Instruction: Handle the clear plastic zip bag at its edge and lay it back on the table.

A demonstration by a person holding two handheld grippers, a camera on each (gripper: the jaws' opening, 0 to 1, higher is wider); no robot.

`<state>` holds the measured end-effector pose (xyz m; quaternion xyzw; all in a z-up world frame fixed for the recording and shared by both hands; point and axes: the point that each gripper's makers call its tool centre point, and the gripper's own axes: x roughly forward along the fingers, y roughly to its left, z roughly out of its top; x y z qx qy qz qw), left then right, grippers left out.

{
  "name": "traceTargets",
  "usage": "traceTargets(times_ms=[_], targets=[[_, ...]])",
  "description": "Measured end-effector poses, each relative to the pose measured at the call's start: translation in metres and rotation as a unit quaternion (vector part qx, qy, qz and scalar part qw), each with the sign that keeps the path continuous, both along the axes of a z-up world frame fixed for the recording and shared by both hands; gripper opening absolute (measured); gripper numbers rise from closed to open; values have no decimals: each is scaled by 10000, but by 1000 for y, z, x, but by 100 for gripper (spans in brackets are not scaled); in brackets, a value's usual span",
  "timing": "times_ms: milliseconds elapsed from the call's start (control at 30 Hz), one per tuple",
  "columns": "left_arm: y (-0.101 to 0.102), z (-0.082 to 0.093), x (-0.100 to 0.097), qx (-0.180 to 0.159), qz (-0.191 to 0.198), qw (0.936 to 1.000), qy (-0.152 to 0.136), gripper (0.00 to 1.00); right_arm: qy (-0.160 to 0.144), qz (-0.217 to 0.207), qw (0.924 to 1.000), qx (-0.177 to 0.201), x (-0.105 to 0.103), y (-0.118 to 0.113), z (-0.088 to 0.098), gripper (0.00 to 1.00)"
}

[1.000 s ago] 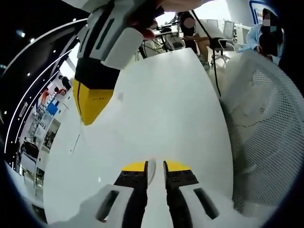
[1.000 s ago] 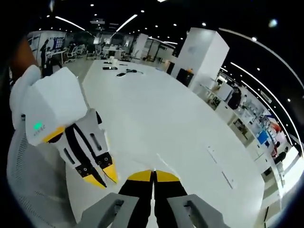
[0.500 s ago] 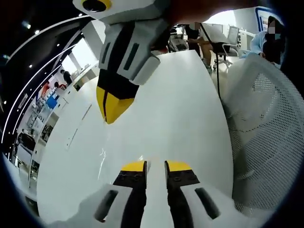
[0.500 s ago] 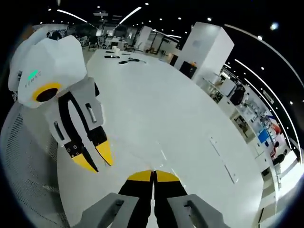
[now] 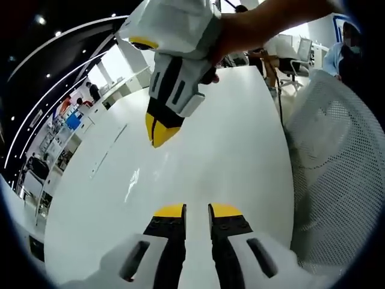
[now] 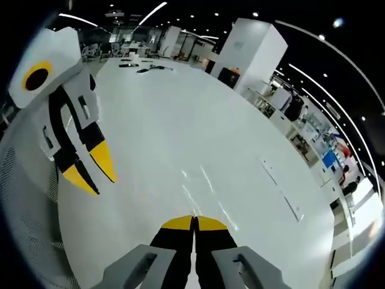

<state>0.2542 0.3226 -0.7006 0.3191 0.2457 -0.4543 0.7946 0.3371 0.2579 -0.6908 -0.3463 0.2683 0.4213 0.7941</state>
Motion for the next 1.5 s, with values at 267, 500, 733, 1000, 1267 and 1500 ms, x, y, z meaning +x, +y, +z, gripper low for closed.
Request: traceTargets(times_ms=[267,500,733,1000,1267,1500], targets=[[13,3,2,-89,247,9997,12,12,-35,-20,9998,-202,5,-4,-9,0],[22,7,0,-149,373,9992,6,12,-62,-136,9995,-294,14,-7,-15,0],[33,7,-2,-170,503,9986,38,12,56,-178,9992,-353,22,-6,-26,0],[42,8,-1,-222,668,9975,42,12,54,-91,9985,-544,28,-8,-31,0],[48,7,-4,-257,794,9965,80,13,140,-184,9979,-612,36,-7,-41,0],[50,5,-8,-265,861,9958,133,14,289,-158,9963,-799,31,-10,-56,0]])
